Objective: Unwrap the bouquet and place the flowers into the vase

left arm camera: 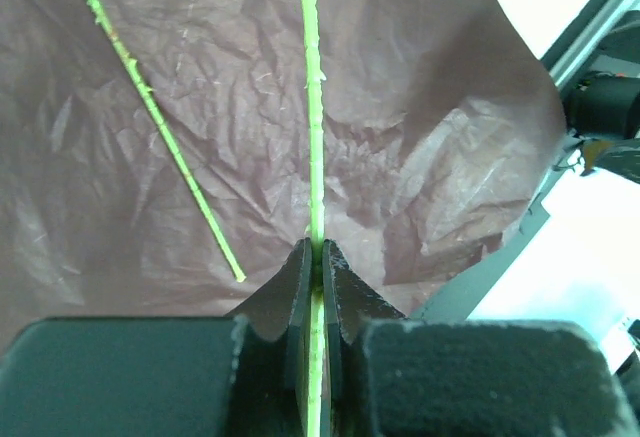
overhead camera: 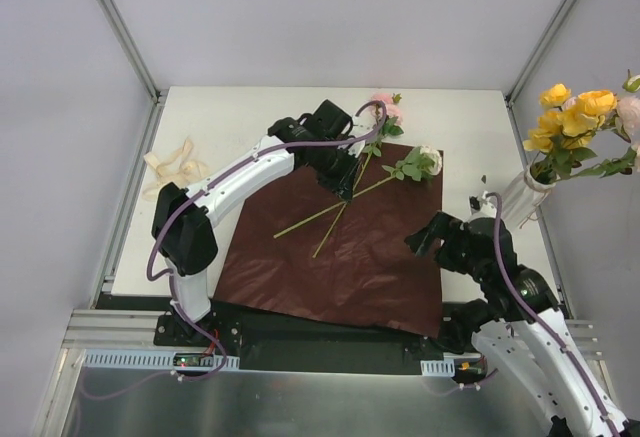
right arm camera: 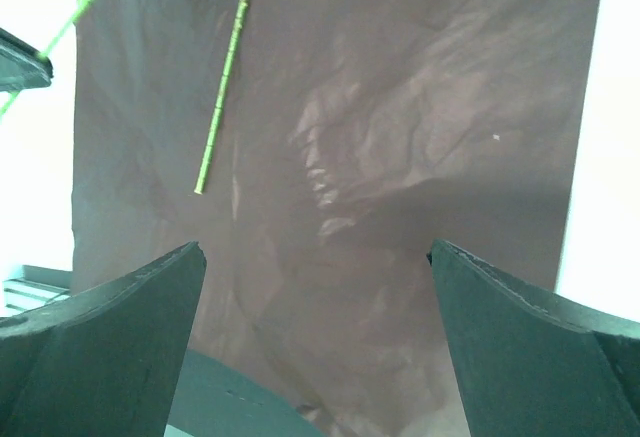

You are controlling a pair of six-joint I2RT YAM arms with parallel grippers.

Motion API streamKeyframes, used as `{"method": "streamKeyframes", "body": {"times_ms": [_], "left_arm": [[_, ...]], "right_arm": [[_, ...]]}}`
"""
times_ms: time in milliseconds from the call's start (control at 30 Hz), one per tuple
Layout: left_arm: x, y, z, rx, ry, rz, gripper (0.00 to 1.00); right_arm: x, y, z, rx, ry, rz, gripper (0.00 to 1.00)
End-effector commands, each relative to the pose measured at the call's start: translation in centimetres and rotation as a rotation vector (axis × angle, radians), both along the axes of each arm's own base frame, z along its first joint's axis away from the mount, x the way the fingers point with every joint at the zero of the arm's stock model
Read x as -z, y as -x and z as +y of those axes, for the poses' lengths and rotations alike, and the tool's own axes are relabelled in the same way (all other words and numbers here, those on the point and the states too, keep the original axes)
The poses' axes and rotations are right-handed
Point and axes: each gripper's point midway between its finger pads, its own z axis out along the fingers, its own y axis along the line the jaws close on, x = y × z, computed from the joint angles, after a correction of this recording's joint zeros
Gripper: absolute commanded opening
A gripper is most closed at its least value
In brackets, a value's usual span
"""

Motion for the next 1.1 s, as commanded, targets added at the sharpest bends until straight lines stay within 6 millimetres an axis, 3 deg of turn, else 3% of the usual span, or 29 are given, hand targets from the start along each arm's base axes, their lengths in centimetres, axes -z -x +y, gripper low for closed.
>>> {"method": "streamKeyframes", "body": {"times_ms": [0, 167, 367, 567, 667, 833, 900, 1067], "left_arm": [[-3.4, 1.4, -1.0, 0.063, 0.148, -0.029, 0.0], [-1.1, 2.2, -0.7, 0.055, 0.162, -0.001, 0.0], [-1.0, 3.0, -0.8, 0.059, 0.18, 0.044, 0.0], [-0.3, 3.5, -1.1, 0.057, 0.179, 0.096, 0.0], [-0.3, 3.5, -1.1, 0.054, 0.179, 0.101, 0.0], [-0.5, 3.5, -0.9, 0.05, 0.179, 0.09, 0.0], [-0.5, 3.5, -0.9, 0.048, 0.178, 0.087, 0.0], [-0.4, 3.5, -0.9, 0.048, 0.176, 0.089, 0.0]], "right_arm": [[-3.6, -2.3, 2.8, -0.009, -0.15, -0.054, 0.97], [-4.3, -4.3, 5.1, 0.04, -0.314, -0.023, 0.95], [-3.6, -7.2, 6.2, 0.194, -0.442, 0.066, 0.9], [-3.6, -10.4, 5.5, 0.353, -0.453, 0.059, 0.79], [-2.5, -11.6, 5.5, 0.396, -0.412, 0.098, 0.75], [-1.8, -13.4, 5.7, 0.427, -0.411, 0.139, 0.66], [-1.3, -14.1, 5.6, 0.435, -0.412, 0.164, 0.57], [-0.6, -15.8, 5.7, 0.442, -0.437, 0.187, 0.53]]}}
